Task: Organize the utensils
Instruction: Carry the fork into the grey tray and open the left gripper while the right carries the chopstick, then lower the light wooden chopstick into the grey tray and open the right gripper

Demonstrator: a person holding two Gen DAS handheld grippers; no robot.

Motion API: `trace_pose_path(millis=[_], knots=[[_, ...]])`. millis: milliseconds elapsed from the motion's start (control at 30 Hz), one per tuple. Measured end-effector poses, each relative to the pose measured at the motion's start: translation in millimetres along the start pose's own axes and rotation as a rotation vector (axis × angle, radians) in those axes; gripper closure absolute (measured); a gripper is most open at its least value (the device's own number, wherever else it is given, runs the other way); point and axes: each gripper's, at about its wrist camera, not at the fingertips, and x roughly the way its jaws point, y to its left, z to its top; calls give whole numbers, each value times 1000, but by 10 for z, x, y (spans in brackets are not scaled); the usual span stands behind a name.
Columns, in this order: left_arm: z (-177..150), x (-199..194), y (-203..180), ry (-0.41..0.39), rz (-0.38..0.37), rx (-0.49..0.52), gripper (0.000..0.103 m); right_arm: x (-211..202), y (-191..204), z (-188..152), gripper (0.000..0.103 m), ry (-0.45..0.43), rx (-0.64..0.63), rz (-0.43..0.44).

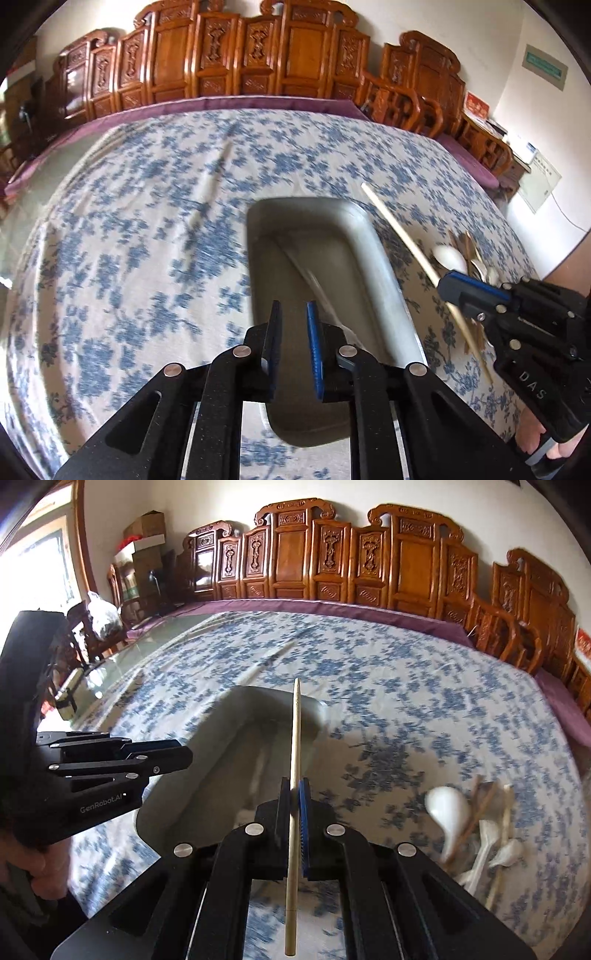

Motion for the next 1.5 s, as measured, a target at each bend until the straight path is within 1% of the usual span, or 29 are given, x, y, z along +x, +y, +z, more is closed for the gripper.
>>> trace_pose_path(millis=[67,167,367,467,533,667,800,900,967,1000,1033,1067,1100,1233,1333,1400,1500], knots=[[17,-37,62,-12,11,-10,90,74,37,38,97,8,20,22],[32,-74,141,-25,30,-25,84,192,88,105,97,16,49,55],[64,-88,241,-29,40,-45,84,492,133,182,97,53,114,98],[71,-107,253,-34,38,-51,84,582,138,181,95,71,131,124],[75,-123,246,-37,35,-51,83,605,153,161,95,83,124,128],[61,-153,179,-42,33,-39,82,510,131,131,95,63,100,123],[42,-173,69,-43,27,-30,81,230,-12,93,95,22,56,86],[24,-200,-63,-47,17,-9,80,-79,-215,8,95,-2,15,30],[18,-226,-182,-52,10,8,80,-231,-358,-40,88,-11,3,6],[17,-238,-249,-51,1,14,80,-358,-464,-93,82,-18,-7,-18],[16,-252,-323,-52,-9,20,79,-429,-529,-130,80,-22,-14,-34],[18,-259,-385,-53,-17,25,78,-497,-598,-170,80,-20,-23,-54],[23,-269,-462,-54,-25,33,74,-580,-697,-229,80,-15,-34,-79],[20,-281,-768,-60,-53,73,71,-778,-1029,-434,80,9,-44,-156],[-16,-243,-1000,-47,-79,99,65,-857,-1261,-616,80,36,-26,-185],[-55,-192,-1161,-33,-91,125,65,-872,-1393,-725,80,55,-9,-200],[-118,-80,-1352,-5,-106,153,65,-881,-1505,-854,80,63,16,-200]])
